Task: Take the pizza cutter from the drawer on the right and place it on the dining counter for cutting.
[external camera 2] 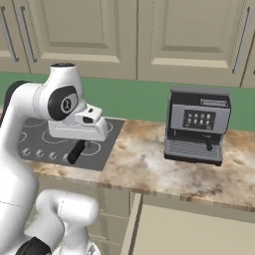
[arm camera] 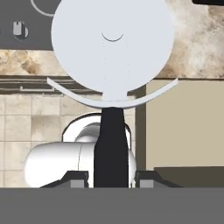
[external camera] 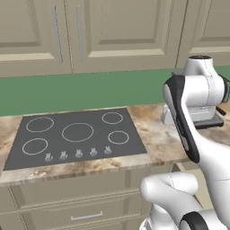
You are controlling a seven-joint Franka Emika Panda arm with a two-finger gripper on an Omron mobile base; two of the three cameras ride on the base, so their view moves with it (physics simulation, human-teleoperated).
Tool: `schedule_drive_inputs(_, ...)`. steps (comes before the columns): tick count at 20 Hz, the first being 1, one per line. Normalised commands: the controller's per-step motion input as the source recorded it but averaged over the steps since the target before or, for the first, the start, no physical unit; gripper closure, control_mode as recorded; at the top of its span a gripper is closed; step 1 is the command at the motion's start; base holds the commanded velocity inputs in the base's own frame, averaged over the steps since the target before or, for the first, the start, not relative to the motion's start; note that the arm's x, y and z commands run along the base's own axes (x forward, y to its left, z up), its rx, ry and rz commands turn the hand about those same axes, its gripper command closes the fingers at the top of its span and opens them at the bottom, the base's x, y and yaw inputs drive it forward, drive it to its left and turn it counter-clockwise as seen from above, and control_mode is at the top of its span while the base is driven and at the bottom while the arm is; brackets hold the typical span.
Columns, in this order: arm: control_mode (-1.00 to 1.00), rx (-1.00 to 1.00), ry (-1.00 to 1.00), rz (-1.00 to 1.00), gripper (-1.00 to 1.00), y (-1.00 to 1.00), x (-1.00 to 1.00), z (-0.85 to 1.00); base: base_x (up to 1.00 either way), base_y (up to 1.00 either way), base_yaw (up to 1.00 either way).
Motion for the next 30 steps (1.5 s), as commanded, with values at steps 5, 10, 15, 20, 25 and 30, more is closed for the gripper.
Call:
schedule_drive_inputs(5, 1.00, 0.00, 0.00, 0.00, 1.00, 0.00, 0.00, 0.00, -0.08, 0.47, 0.23)
schedule_drive_inputs(10, 1.00, 0.00, 0.00, 0.00, 1.00, 0.00, 0.00, 0.00, -0.03, 0.81, 0.44)
schedule_drive_inputs(15, 1.00, 0.00, 0.00, 0.00, 1.00, 0.00, 0.00, 0.00, -0.03, 0.99, 0.73)
schedule_drive_inputs(20, 1.00, 0.00, 0.00, 0.00, 1.00, 0.00, 0.00, 0.00, -0.11, 0.66, 0.89)
schedule_drive_inputs(25, 1.00, 0.00, 0.00, 0.00, 1.00, 0.00, 0.00, 0.00, -0.15, 0.27, 0.99)
schedule_drive_inputs(30, 1.00, 0.00, 0.00, 0.00, 1.00, 0.00, 0.00, 0.00, -0.15, 0.23, 0.99)
